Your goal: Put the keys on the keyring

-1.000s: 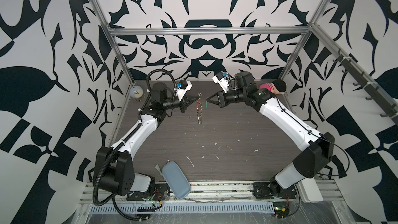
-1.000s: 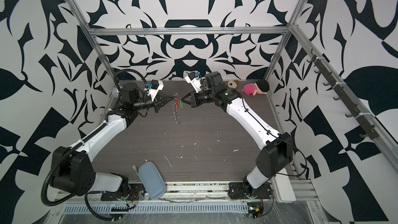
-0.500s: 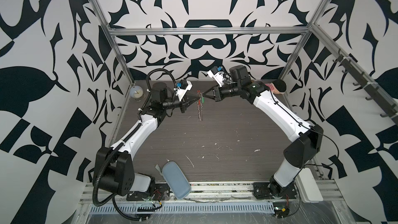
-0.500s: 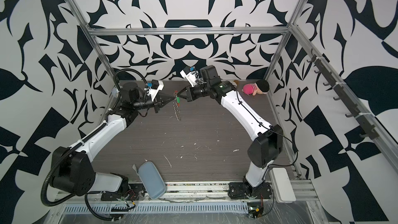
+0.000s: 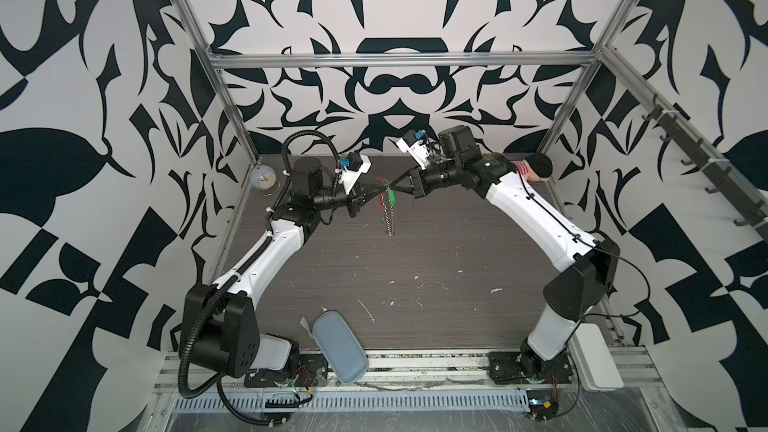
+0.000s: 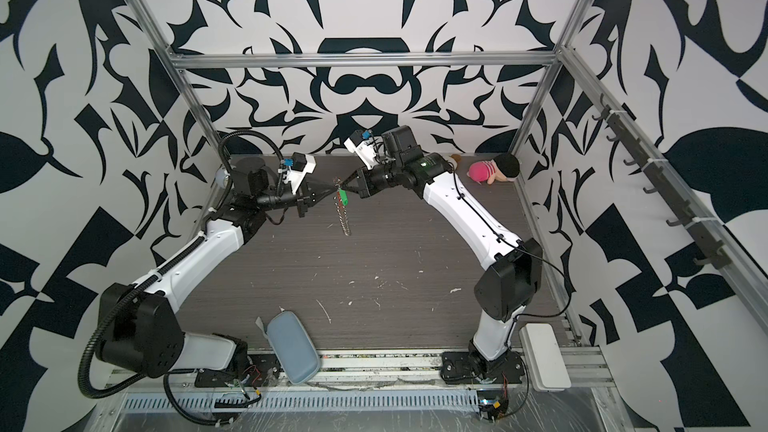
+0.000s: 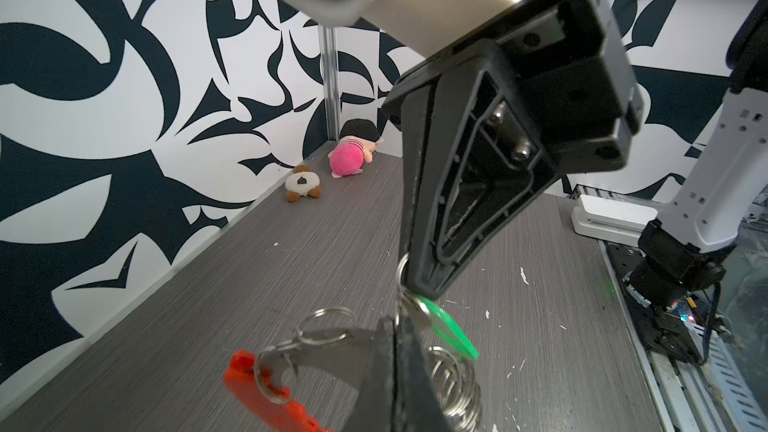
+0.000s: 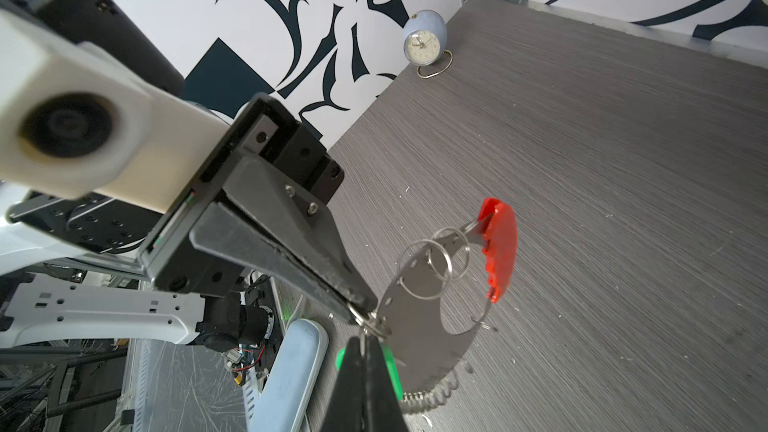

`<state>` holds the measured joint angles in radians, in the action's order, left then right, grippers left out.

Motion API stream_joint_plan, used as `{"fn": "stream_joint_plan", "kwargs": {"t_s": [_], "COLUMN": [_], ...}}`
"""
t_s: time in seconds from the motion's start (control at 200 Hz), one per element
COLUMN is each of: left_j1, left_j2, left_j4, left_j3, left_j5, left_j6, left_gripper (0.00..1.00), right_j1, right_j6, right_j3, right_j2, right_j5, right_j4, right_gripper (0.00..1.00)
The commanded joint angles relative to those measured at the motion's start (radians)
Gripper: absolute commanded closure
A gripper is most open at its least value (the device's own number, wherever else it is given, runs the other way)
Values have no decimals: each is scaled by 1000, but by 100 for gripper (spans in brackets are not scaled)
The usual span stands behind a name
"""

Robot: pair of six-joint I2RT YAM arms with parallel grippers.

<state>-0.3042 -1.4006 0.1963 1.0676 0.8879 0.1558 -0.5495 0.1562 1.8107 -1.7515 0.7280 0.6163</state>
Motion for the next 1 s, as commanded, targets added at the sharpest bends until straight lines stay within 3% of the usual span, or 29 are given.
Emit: {"fn": "stream_joint_plan", "kwargs": {"t_s": [0.0,0.4,0.995], "left_j1": [-3,-4,-1], "left_j2": [5,12,30], "left_j4": [3,-9,41], "left_j3": [35,31,13], "left_j5": [35,37,44], "left_j6": [11,16,-3], "left_gripper": [100,100,100], "right_j1": [-10,-28,-23], "right_j6": [-24,-46,72], "right_j3": [52,84,51], "right_j2": [2,-14,-40], "right_j5": [-4,-20,-215], "right_j4": [2,39,60], "right_gripper": [100,100,100]}}
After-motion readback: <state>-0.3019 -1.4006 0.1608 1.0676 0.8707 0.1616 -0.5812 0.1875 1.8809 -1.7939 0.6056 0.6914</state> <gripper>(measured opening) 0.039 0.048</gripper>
